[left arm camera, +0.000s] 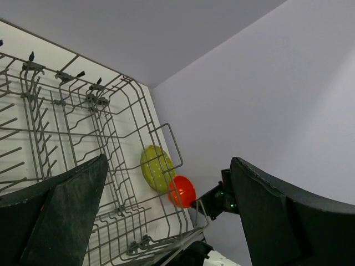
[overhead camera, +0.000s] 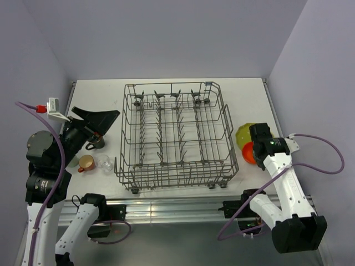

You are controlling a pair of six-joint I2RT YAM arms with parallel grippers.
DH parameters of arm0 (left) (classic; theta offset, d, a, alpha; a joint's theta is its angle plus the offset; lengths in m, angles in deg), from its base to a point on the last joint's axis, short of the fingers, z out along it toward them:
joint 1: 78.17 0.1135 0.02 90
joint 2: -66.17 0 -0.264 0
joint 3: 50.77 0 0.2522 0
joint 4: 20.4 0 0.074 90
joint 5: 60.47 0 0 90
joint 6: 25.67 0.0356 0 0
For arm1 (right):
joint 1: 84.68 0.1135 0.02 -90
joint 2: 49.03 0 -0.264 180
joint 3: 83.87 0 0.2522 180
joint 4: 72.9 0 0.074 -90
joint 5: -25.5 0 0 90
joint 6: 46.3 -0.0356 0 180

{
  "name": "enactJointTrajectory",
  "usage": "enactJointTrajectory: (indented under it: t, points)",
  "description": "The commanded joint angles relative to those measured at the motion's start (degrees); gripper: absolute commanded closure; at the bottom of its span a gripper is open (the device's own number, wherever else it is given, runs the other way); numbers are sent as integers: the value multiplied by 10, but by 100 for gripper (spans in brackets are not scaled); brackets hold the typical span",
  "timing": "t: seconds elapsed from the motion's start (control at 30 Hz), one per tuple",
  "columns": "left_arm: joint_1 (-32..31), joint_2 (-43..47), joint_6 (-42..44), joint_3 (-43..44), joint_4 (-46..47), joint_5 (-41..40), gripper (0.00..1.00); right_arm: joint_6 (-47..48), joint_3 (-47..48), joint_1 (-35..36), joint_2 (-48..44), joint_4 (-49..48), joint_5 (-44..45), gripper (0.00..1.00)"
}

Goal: Load the mixed dishes into the dish rack

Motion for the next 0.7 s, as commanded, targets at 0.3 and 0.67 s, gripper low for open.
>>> enactJointTrajectory:
  t: [0.3, 0.67]
  points:
    - [2, -11, 28, -10, 18, 18, 1, 101, 185, 2, -12, -36, 77, 100]
    - [2, -30, 42, -29, 22, 32, 2, 101, 184, 2, -22, -41, 54, 100]
